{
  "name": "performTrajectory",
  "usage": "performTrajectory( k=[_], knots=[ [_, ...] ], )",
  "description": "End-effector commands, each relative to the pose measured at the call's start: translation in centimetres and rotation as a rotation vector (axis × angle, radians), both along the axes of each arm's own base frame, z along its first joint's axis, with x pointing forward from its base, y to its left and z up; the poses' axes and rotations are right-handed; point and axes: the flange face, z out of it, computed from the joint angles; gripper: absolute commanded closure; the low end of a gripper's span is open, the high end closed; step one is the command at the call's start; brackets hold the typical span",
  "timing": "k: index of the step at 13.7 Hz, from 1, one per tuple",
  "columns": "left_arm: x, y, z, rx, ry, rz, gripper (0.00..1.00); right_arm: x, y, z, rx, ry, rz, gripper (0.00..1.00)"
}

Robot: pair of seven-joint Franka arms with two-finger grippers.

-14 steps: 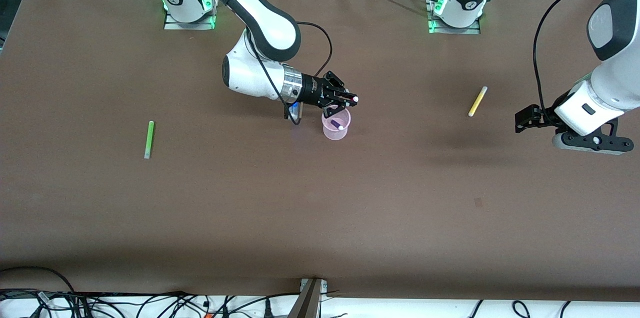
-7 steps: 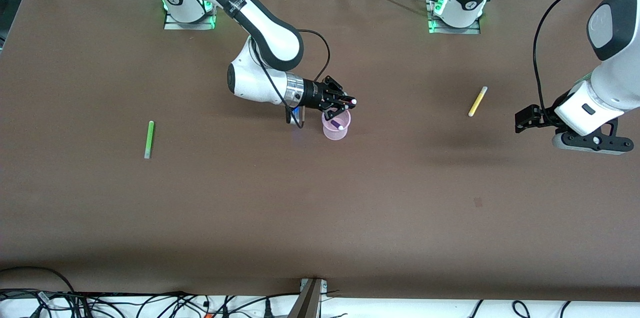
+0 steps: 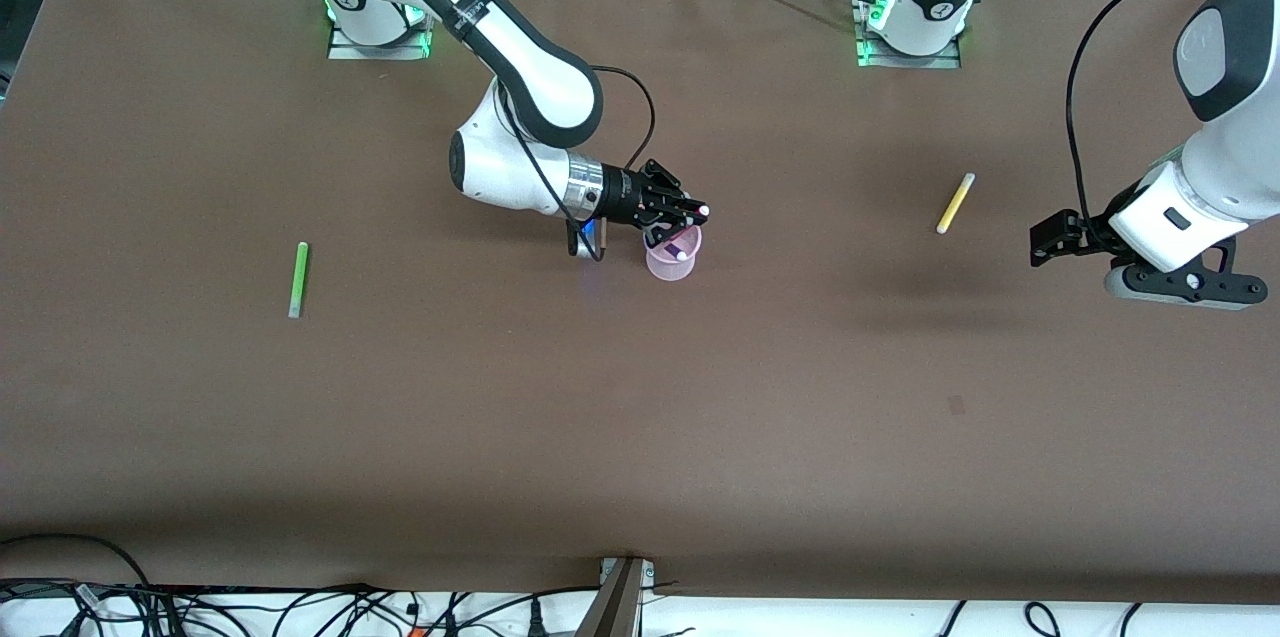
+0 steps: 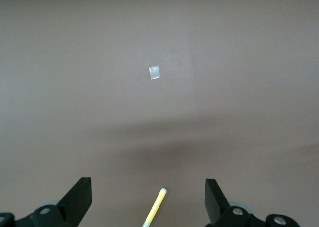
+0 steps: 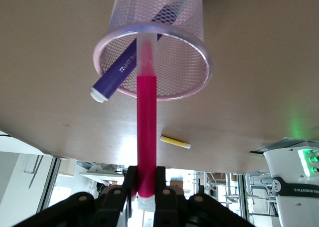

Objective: Organize pens into pink holder with both arms
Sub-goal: 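Lower the pink marker into the holder and open the right gripper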

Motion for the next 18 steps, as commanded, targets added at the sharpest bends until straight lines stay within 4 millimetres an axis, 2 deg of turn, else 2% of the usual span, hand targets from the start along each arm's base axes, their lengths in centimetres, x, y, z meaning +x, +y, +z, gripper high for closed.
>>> performTrajectory(
  k=[1,5,7,8,10,11,13,15,18],
  knots=[
    [0.4,-0.2,0.4,0.008,0.004,-0.007,0.00,0.3,0.1,-0.1,0.008,-0.026,0.004,0.85],
    [0.4,-0.2,0.4,0.007,0.004,-0.006,0.00,0.2,-0.1,-0.5,0.003,-0.042,0.019,0.80],
    [0.4,-0.2,0.4,0.007,0.004,-0.006,0.00,-0.4,-0.3,-1.5,-0.007,-0.067,0.049,0.69],
    [0.4,-0.2,0.4,0.007,0.004,-0.006,0.00,-0.5,-0.3,-1.9,-0.009,-0.071,0.058,0.61],
    [0.4,-0.2,0.3,0.007,0.007,-0.006,0.00,-0.7,-0.1,-2.1,-0.010,-0.069,0.060,0.19],
    [0.4,-0.2,0.4,0.007,0.006,-0.006,0.00,-0.6,-0.1,-2.0,-0.011,-0.070,0.059,0.13],
    [0.4,-0.2,0.3,0.007,0.007,-0.006,0.00,-0.4,0.0,-1.4,-0.006,-0.080,0.059,0.11],
    [0.4,-0.2,0.3,0.007,0.007,-0.006,0.00,0.1,-0.2,-0.5,-0.015,-0.113,0.079,0.02],
    [0.4,-0.2,0.3,0.007,0.007,-0.006,0.00,0.5,-0.5,2.5,-0.089,-0.259,0.207,0.01]
  ],
)
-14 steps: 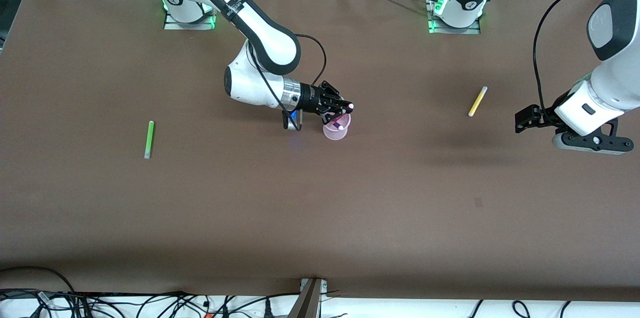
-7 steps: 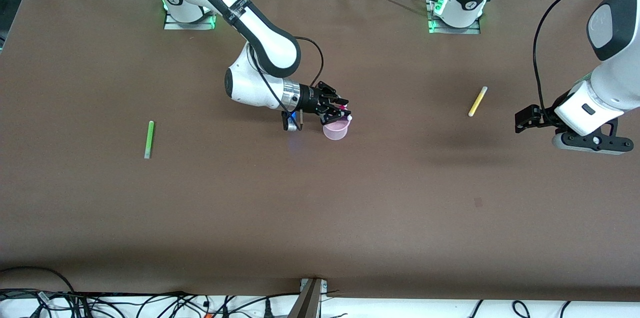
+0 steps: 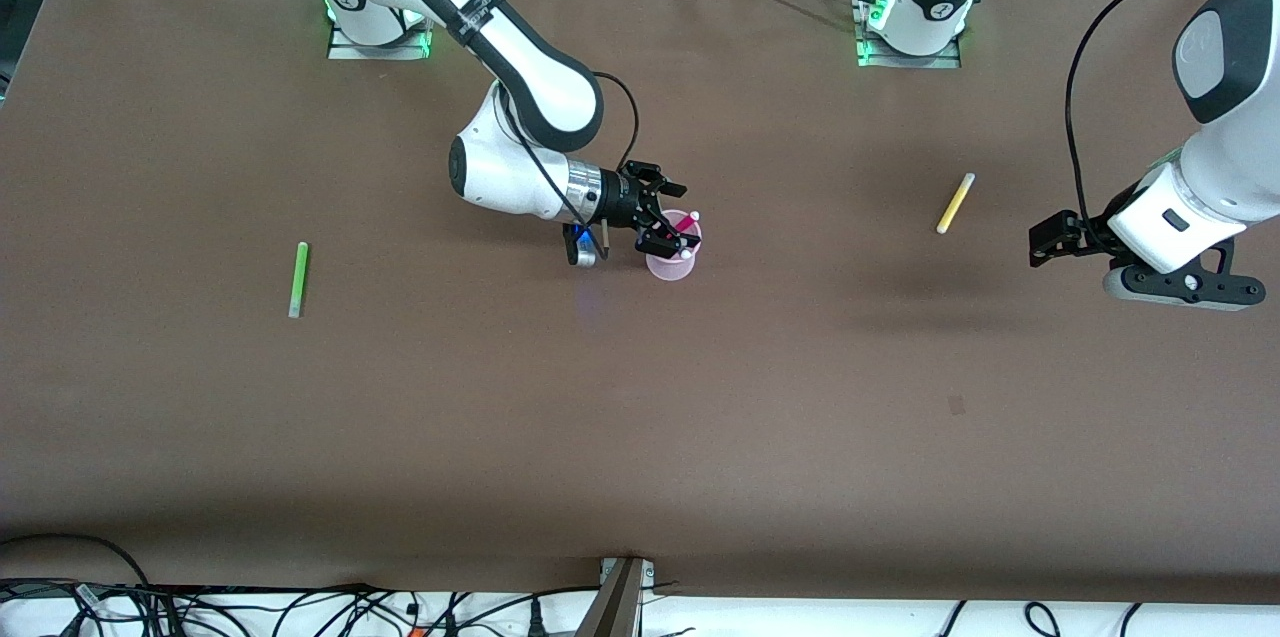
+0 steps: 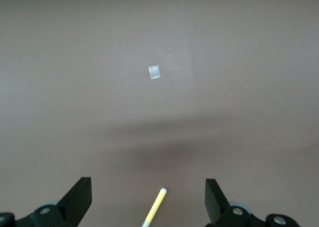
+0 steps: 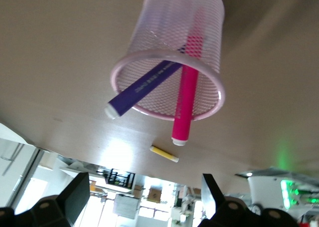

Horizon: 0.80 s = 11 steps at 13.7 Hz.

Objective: Organize pens into pink holder with both arms

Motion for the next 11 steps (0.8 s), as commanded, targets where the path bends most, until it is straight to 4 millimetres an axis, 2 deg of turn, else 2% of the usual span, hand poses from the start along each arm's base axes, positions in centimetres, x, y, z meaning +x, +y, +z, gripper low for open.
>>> performTrajectory(
  k=[1,4,6,8,10,11],
  knots=[
    [0.3,-0.2,0.5,0.007,0.004,-0.006,0.00,-0.1,-0.2,3.5,-0.071,-0.147,0.121,0.01],
    [0.3,-0.2,0.3,0.007,0.007,-0.006,0.00,1.4,-1.9,5.6,-0.166,-0.255,0.267,0.00],
    [0.2,-0.2,0.2,0.007,0.012,-0.006,0.00,3.2,-3.4,8.4,-0.252,-0.324,0.410,0.00],
    [0.2,-0.2,0.2,0.007,0.012,-0.006,0.00,5.0,-6.3,11.6,-0.339,-0.375,0.506,0.00],
    [0.2,-0.2,0.2,0.007,0.012,-0.006,0.00,5.8,-9.7,14.0,-0.416,-0.447,0.647,0.00],
    [0.2,-0.2,0.2,0.007,0.012,-0.006,0.00,6.7,-12.3,15.2,-0.427,-0.458,0.670,0.00]
  ],
)
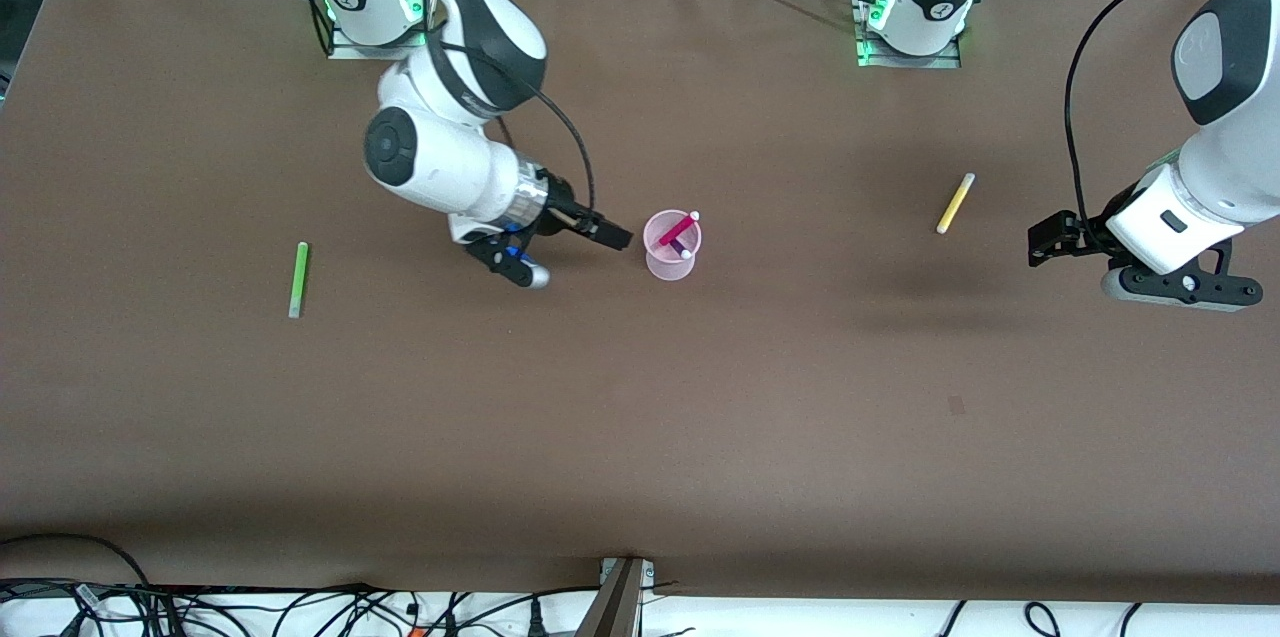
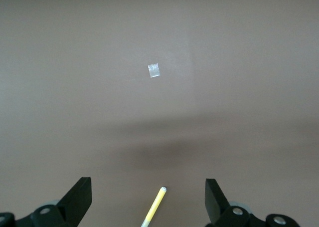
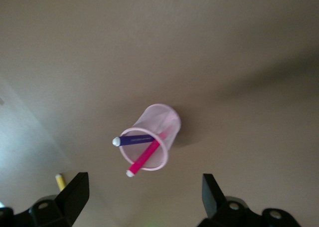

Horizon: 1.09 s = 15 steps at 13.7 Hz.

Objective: Organize pens into pink holder with both arms

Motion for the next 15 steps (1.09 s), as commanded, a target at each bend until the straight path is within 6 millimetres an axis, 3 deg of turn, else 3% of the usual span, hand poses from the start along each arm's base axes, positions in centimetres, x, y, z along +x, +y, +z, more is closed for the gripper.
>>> performTrajectory(
  k=[1,3,4,8,12,15],
  knots=[
    [0.3,-0.2,0.5,0.007,0.002,-0.006,0.00,1.5,-6.1,3.5,-0.063,-0.016,0.065,0.00],
    [0.2,-0.2,0.6,0.007,0.000,-0.006,0.00,3.8,-12.6,6.5,-0.122,0.017,0.076,0.00],
    [0.3,-0.2,0.6,0.009,0.000,-0.006,0.00,4.2,-14.9,8.5,-0.133,0.017,0.154,0.00],
    [0.3,-0.2,0.7,0.012,-0.002,-0.007,0.00,1.0,-21.0,16.8,-0.234,-0.114,0.325,0.00],
    [0.3,-0.1,0.6,0.015,0.000,0.003,0.00,-1.4,-27.5,19.4,-0.281,-0.186,0.464,0.00],
    [0.3,-0.1,0.6,0.015,0.000,0.004,0.00,-1.8,-30.2,19.8,-0.310,-0.196,0.526,0.00]
  ],
)
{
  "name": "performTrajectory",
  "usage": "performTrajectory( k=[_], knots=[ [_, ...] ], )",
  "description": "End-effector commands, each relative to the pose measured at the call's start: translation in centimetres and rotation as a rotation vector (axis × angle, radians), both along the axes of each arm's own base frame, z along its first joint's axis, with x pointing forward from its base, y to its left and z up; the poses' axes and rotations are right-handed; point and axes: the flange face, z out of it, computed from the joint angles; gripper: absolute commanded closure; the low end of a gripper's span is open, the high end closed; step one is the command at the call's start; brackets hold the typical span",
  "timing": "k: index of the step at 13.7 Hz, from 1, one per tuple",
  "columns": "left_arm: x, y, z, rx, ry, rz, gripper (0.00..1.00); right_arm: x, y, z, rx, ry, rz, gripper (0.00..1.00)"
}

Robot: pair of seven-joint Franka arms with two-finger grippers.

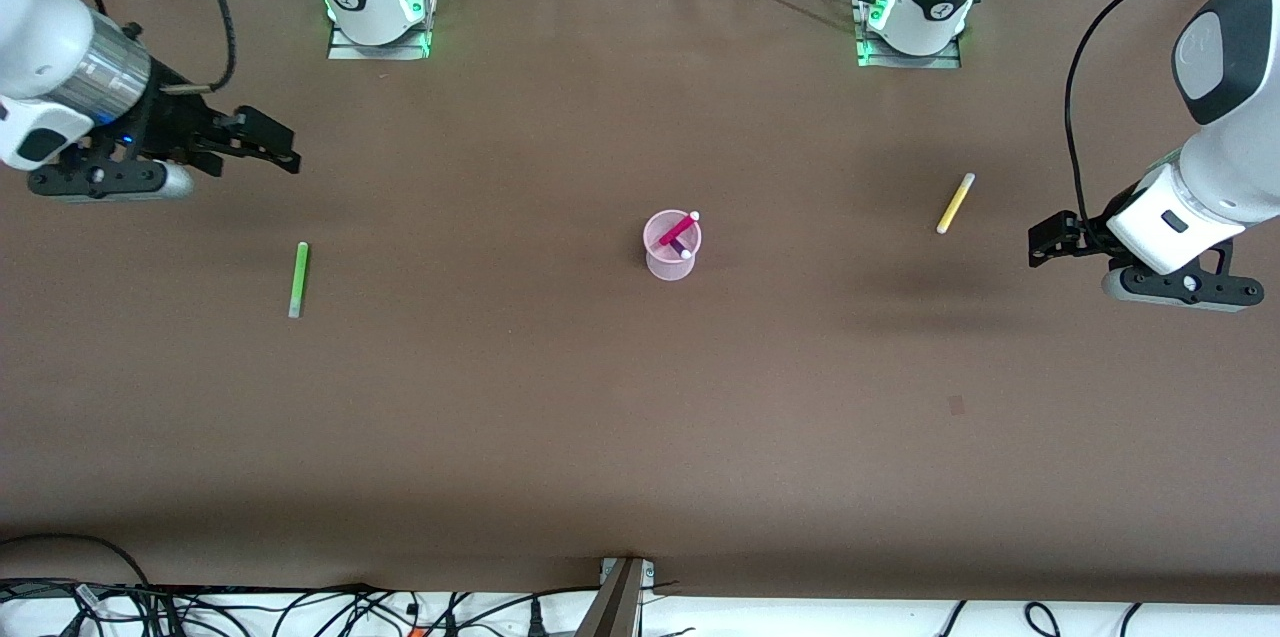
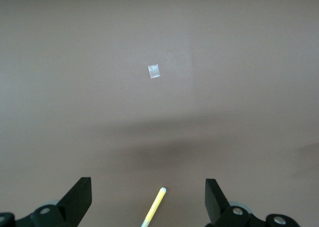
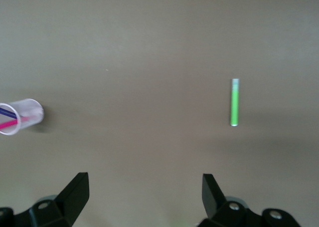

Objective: Organize pens into pink holder with both arms

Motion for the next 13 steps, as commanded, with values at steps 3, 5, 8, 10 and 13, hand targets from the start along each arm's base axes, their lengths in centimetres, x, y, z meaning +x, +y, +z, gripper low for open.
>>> performTrajectory(
  k=[3,5,8,10,13],
  knots=[
    [0.24,-0.10,0.28,0.015,0.006,0.001,0.00,-0.42,-1.61,0.03,-0.078,-0.019,0.102,0.00],
    [0.27,-0.10,0.18,0.015,0.007,0.001,0.00,-0.40,-1.59,0.01,-0.079,-0.017,0.101,0.00],
    [0.32,-0.09,0.00,0.014,0.010,0.002,0.00,-0.16,-1.44,0.40,-0.077,-0.020,0.093,0.00],
    [0.38,-0.09,-0.01,0.014,0.009,0.002,0.00,-0.16,-1.42,0.40,-0.075,-0.021,0.102,0.00],
    [0.38,-0.08,-0.01,0.015,0.008,0.002,0.00,-0.23,-1.53,0.34,-0.077,-0.013,0.104,0.00]
  ],
)
